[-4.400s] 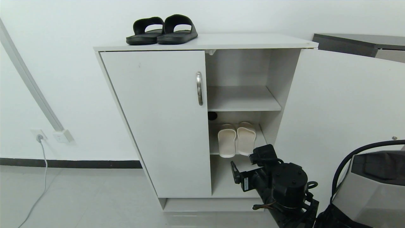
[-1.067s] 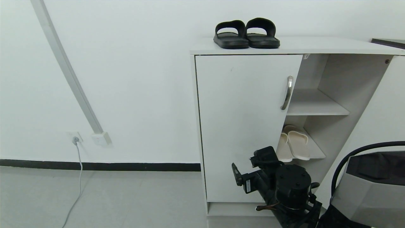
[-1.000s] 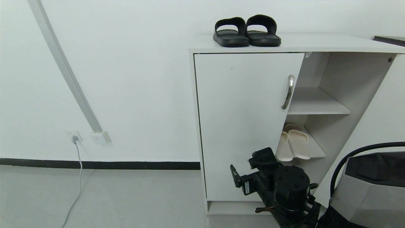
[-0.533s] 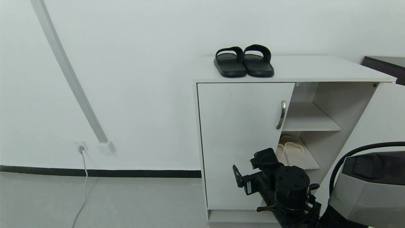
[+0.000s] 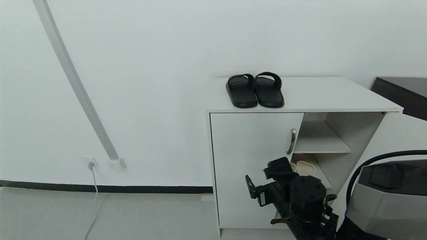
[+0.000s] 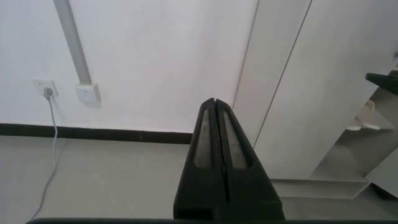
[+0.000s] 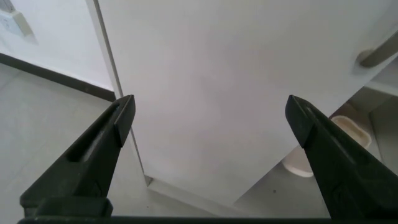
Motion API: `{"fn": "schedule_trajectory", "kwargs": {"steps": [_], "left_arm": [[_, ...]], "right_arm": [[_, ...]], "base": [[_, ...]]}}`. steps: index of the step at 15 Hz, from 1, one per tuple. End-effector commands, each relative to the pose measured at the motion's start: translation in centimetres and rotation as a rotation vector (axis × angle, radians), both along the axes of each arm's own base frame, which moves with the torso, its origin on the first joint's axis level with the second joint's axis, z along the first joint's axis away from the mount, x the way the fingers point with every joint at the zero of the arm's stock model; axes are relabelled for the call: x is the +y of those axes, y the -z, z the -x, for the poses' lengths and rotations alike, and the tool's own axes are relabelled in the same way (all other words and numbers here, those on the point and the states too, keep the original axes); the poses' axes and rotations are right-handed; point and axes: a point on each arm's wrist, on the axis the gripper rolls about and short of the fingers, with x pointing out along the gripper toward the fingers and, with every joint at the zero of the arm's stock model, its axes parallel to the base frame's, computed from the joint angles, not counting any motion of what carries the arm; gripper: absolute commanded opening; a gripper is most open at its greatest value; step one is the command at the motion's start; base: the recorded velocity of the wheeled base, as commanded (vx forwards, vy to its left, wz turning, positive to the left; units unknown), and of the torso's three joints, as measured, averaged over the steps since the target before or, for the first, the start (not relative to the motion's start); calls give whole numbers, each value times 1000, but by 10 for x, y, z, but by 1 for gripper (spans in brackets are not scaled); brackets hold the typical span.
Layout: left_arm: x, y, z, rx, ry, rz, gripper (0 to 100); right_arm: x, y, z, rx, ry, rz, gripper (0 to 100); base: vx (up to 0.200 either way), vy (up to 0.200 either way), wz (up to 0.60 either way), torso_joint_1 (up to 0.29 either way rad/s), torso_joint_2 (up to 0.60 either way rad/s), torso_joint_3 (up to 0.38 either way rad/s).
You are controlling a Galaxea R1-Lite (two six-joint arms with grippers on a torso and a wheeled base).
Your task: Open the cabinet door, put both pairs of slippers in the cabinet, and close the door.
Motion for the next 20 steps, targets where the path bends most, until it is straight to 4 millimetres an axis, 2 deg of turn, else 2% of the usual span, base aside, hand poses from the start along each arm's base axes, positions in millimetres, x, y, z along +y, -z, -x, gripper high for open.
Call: {"fn": "schedule_trajectory", "kwargs": {"steps": [1, 20], "left_arm": [[0, 0, 0, 0, 0, 0, 0], [0, 0, 0, 0, 0, 0, 0]], "right_arm": [[0, 0, 0, 1, -1, 2, 100], [1, 2, 2, 1, -17, 0, 100]], "base": [[0, 0, 0, 173, -486, -305], [0, 0, 0, 221, -524, -302]]}}
